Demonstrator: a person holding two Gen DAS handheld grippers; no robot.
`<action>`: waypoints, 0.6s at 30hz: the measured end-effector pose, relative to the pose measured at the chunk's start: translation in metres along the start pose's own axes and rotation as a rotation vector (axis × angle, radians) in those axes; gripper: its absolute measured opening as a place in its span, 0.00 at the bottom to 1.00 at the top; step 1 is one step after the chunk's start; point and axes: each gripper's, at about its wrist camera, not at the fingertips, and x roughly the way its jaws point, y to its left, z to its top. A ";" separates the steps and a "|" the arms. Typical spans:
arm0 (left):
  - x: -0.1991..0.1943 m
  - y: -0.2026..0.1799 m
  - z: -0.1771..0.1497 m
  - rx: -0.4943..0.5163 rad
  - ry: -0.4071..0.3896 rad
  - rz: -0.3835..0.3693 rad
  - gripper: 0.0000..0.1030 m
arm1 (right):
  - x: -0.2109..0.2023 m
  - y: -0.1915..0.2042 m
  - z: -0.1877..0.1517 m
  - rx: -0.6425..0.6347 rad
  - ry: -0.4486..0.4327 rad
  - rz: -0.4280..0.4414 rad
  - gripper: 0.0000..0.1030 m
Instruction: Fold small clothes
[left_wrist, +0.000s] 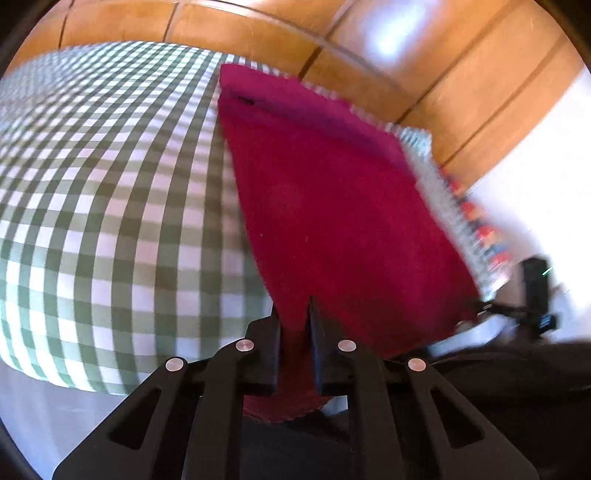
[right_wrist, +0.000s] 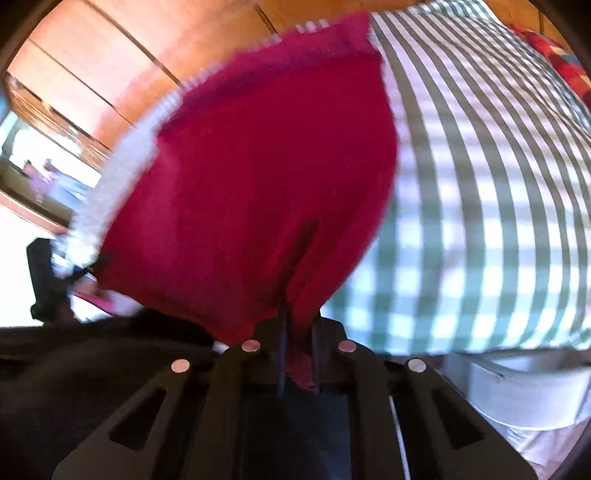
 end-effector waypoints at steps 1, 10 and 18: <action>-0.006 0.001 0.006 -0.029 -0.022 -0.048 0.11 | -0.005 0.001 0.008 0.010 -0.026 0.027 0.09; -0.007 -0.013 0.099 -0.072 -0.181 -0.169 0.10 | -0.009 -0.020 0.099 0.098 -0.184 0.058 0.09; 0.040 0.025 0.194 -0.259 -0.212 0.026 0.54 | 0.013 -0.051 0.168 0.187 -0.243 -0.013 0.67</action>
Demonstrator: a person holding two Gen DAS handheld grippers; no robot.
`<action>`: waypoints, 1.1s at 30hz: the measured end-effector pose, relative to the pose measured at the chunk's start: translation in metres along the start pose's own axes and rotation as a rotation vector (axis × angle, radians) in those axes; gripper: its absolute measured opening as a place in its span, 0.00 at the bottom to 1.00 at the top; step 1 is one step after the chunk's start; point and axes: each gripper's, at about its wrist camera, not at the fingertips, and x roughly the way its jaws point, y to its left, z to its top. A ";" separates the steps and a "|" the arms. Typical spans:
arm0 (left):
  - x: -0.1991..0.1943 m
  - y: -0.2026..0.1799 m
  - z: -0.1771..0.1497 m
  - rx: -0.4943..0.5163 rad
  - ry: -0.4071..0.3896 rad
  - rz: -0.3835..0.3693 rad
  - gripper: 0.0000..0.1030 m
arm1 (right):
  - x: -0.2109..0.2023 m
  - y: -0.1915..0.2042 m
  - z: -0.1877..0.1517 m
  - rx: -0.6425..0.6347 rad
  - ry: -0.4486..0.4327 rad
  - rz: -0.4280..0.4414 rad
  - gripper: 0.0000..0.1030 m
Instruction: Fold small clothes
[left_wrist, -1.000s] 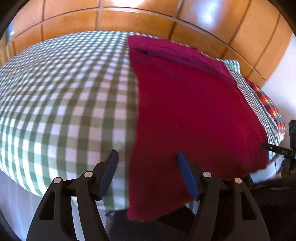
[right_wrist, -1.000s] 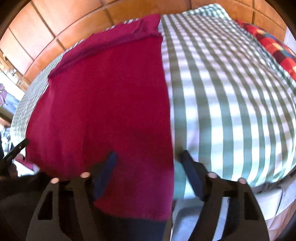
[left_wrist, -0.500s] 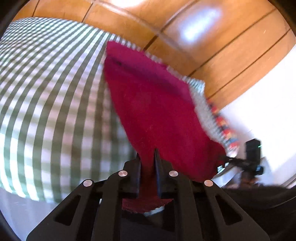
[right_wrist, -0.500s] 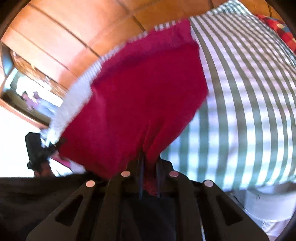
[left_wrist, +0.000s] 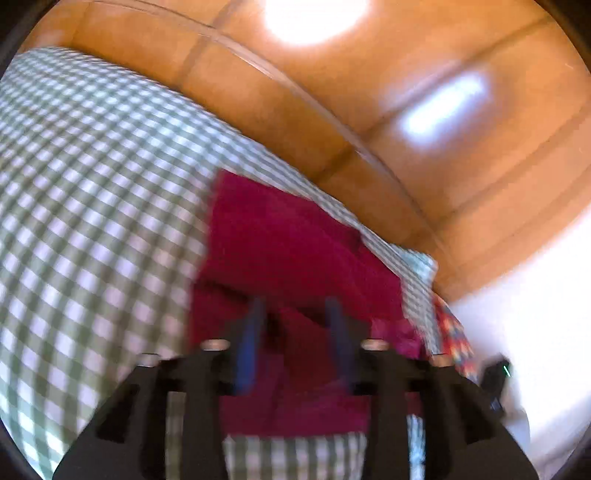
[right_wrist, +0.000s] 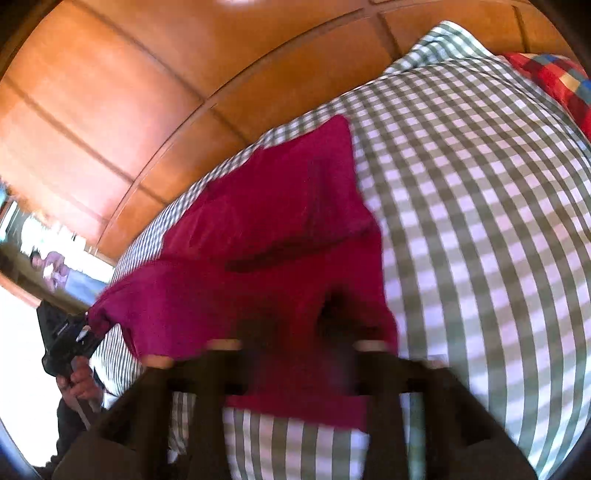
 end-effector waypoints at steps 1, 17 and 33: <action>-0.004 0.007 0.004 -0.026 -0.038 0.003 0.62 | -0.002 -0.004 0.005 0.000 -0.015 0.002 0.68; 0.030 0.010 -0.091 0.341 0.114 0.081 0.32 | 0.013 -0.026 -0.068 -0.029 0.019 -0.146 0.28; -0.057 0.039 -0.180 0.290 0.233 -0.092 0.21 | -0.054 -0.019 -0.137 -0.239 0.199 -0.174 0.25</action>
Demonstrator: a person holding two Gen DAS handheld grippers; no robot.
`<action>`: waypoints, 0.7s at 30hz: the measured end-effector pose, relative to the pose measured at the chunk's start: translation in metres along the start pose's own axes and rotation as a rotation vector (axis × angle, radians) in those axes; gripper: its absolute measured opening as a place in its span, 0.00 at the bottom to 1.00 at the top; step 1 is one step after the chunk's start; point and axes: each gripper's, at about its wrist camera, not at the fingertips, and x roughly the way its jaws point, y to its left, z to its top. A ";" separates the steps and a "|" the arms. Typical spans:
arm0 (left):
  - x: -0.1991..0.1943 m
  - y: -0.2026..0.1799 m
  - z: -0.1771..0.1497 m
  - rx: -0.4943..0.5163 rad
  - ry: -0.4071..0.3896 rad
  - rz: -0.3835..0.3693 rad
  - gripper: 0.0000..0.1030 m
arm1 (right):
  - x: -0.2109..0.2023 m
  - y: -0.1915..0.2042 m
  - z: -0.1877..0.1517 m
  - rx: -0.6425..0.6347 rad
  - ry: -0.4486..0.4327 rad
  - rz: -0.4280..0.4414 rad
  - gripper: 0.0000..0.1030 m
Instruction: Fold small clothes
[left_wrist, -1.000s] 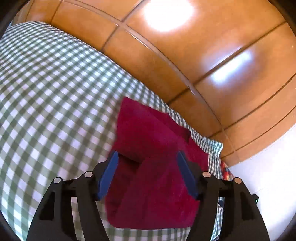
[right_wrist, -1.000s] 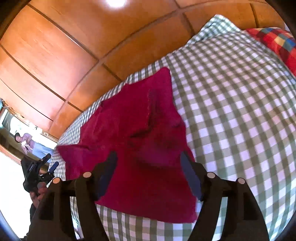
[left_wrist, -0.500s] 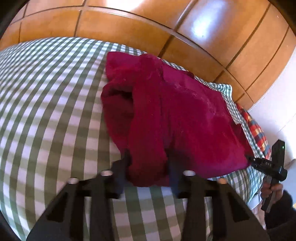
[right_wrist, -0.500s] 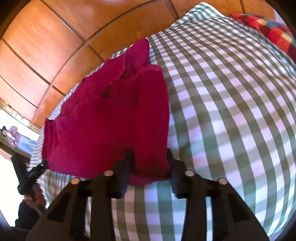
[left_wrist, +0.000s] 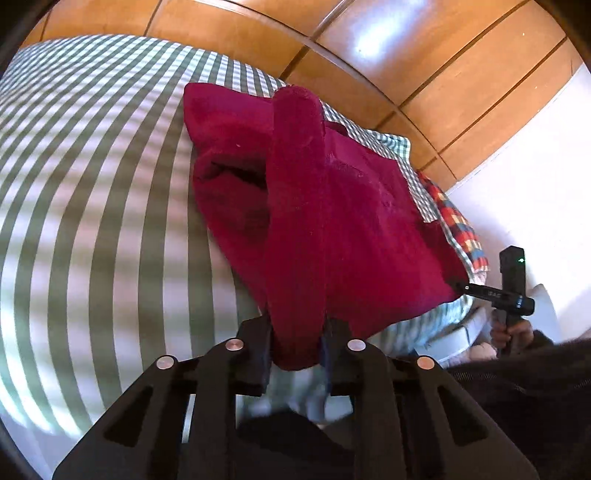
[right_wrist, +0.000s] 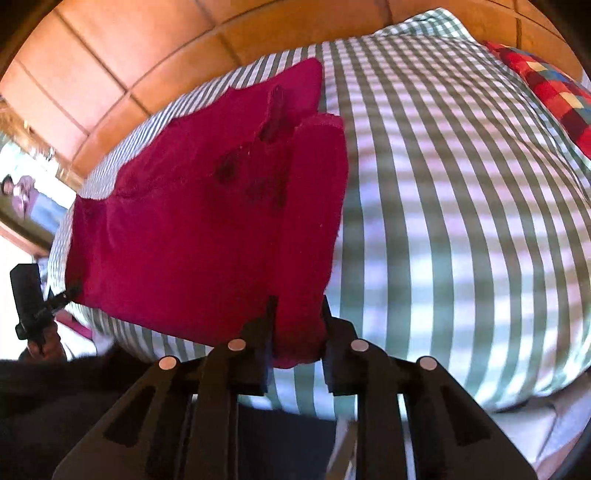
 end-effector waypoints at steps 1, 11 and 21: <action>-0.003 -0.001 -0.002 -0.010 -0.010 0.001 0.25 | -0.001 -0.001 0.002 0.000 -0.011 -0.012 0.37; 0.006 0.001 0.068 -0.040 -0.146 -0.008 0.66 | 0.018 -0.007 0.069 0.035 -0.138 -0.107 0.53; 0.009 -0.024 0.078 0.042 -0.214 -0.061 0.06 | -0.004 0.021 0.066 -0.066 -0.213 -0.141 0.07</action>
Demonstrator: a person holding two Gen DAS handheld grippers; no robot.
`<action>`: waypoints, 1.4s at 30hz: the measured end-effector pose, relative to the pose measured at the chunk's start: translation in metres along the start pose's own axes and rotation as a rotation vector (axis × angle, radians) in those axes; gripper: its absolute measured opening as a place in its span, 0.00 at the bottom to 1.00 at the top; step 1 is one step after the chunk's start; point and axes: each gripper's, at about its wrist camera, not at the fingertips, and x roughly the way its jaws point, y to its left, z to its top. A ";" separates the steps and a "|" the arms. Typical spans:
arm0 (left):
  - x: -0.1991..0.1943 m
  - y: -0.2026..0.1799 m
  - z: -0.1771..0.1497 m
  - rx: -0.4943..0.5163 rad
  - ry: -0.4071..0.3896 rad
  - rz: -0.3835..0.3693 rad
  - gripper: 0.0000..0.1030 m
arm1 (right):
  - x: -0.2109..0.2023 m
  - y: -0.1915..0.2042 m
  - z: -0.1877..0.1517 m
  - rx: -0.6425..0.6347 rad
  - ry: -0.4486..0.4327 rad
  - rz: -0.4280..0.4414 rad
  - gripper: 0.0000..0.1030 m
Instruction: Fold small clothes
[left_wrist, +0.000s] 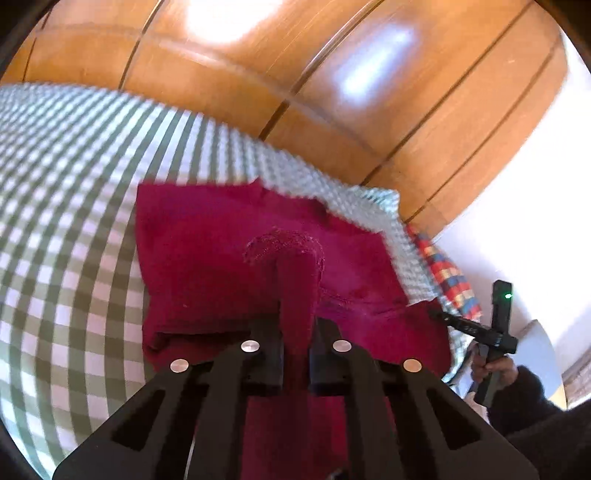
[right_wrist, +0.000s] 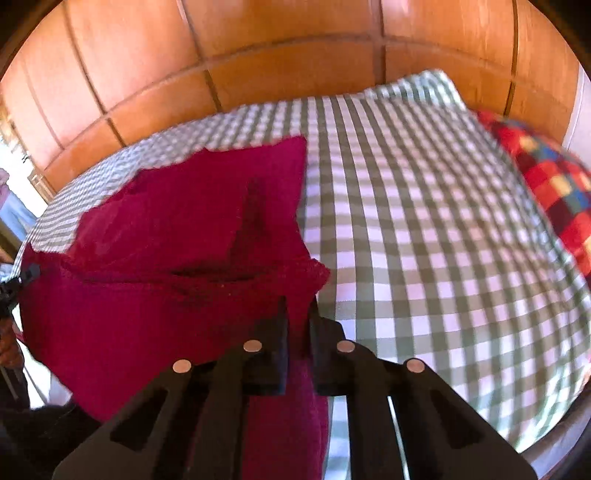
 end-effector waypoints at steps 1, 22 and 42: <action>-0.010 -0.002 0.001 0.004 -0.020 -0.017 0.06 | -0.013 0.003 0.002 -0.008 -0.026 0.025 0.07; 0.099 0.076 0.158 -0.145 0.024 0.280 0.09 | 0.136 -0.004 0.173 0.092 0.010 -0.003 0.14; -0.005 0.038 -0.023 0.086 0.122 0.109 0.60 | 0.039 -0.028 0.010 0.147 0.064 0.137 0.70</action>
